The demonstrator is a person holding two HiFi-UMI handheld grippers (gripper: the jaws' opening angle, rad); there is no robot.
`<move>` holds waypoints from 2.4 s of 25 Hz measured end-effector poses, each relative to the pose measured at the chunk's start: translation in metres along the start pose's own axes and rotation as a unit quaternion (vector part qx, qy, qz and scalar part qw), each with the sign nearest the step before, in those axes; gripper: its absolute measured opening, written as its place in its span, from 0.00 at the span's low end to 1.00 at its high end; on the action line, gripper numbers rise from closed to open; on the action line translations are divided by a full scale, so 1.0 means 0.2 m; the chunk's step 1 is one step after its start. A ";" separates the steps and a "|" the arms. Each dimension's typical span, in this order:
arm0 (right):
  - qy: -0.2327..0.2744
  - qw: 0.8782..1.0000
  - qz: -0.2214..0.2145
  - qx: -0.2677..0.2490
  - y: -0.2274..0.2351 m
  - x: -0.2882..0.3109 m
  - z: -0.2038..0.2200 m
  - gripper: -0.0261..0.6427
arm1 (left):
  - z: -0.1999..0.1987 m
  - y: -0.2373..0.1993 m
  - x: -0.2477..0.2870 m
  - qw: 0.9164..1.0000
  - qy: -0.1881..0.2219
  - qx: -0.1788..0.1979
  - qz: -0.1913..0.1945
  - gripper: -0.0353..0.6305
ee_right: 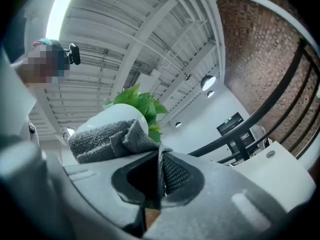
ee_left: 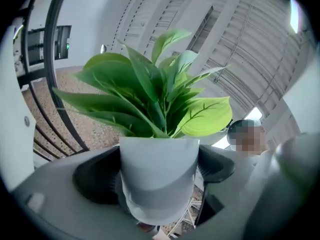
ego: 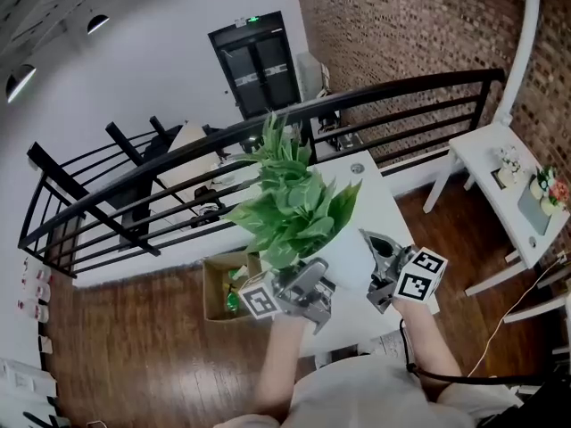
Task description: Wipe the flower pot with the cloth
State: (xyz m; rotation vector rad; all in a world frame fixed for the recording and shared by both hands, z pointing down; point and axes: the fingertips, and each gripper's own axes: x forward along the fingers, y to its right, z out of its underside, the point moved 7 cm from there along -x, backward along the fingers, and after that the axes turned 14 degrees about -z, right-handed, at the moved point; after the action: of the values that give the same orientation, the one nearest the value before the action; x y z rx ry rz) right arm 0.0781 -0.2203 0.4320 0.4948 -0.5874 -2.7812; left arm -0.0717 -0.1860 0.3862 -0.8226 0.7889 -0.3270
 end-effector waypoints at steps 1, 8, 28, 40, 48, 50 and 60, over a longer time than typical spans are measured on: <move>0.003 1.000 0.000 0.001 0.00 0.01 0.01 0.03 | 0.00 0.00 0.00 1.000 0.005 -0.001 -0.002 0.81; 0.007 1.000 0.008 0.015 0.02 0.02 0.08 0.03 | 0.01 0.00 0.03 0.999 0.032 -0.025 0.006 0.81; 0.099 0.993 0.017 0.056 0.02 -0.04 -0.06 0.03 | 0.09 -0.01 0.19 0.998 0.038 0.022 -0.043 0.79; -0.010 0.992 0.045 -0.120 -0.24 -0.12 -0.07 0.03 | 0.07 -0.13 0.16 0.990 0.021 0.092 -0.106 0.79; -0.001 0.931 0.096 -0.351 -0.41 -0.05 -0.23 0.03 | 0.07 -0.20 0.07 0.985 0.011 0.103 -0.134 0.78; -0.005 0.916 0.106 -0.386 -0.40 -0.02 -0.28 0.03 | 0.10 -0.20 0.09 0.988 0.004 0.079 -0.133 0.78; -0.003 0.895 0.187 -0.406 -0.21 -0.11 -0.39 0.03 | 0.12 -0.20 0.06 0.985 -0.037 0.095 -0.137 0.78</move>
State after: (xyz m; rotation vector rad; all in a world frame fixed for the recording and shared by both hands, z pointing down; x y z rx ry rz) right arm 0.1198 -0.2036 0.3524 0.1539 0.4505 -2.3540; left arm -0.0443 -0.2062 0.4198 -0.7593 0.5661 -0.6037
